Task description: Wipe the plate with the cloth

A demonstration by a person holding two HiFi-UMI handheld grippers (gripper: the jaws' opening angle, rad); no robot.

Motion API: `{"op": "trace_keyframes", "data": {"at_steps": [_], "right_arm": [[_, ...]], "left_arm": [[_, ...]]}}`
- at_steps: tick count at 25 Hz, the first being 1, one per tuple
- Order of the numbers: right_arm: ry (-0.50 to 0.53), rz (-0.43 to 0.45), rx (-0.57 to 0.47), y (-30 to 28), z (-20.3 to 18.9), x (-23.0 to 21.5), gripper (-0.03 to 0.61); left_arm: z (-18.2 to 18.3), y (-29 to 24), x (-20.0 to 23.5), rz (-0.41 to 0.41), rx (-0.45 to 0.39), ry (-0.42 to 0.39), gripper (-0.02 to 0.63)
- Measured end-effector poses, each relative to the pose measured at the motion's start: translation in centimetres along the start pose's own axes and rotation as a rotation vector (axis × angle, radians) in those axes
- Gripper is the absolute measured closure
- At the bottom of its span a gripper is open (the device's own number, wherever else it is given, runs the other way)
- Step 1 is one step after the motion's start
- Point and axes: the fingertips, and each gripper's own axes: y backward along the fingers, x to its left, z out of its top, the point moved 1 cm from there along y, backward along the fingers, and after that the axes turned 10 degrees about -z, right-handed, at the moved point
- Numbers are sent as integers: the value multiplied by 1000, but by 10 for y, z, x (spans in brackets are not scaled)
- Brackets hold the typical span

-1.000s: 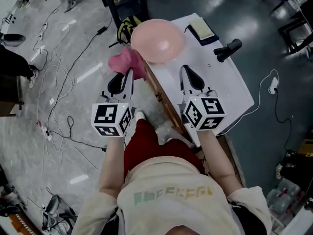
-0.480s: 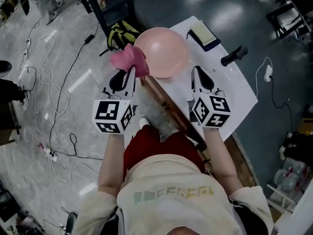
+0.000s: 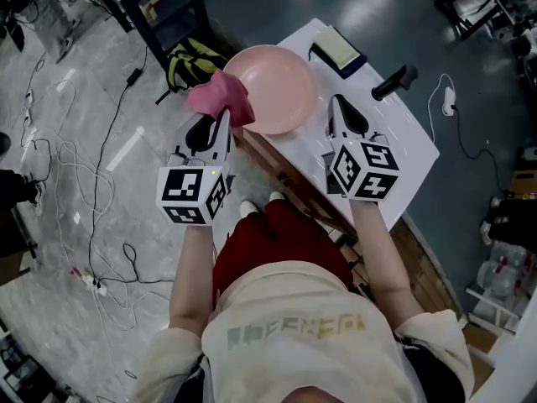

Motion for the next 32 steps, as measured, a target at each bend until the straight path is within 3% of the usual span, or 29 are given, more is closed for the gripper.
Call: {"op": "trace_keyframes", "data": {"at_steps": [16, 32], "right_arm": [[-22, -71, 123, -64, -20, -25, 538], [-24, 12, 272, -126, -46, -43, 537]], "left_arm": [[10, -58, 30, -22, 38, -17, 552], [9, -147, 39, -60, 111, -2, 552]]}}
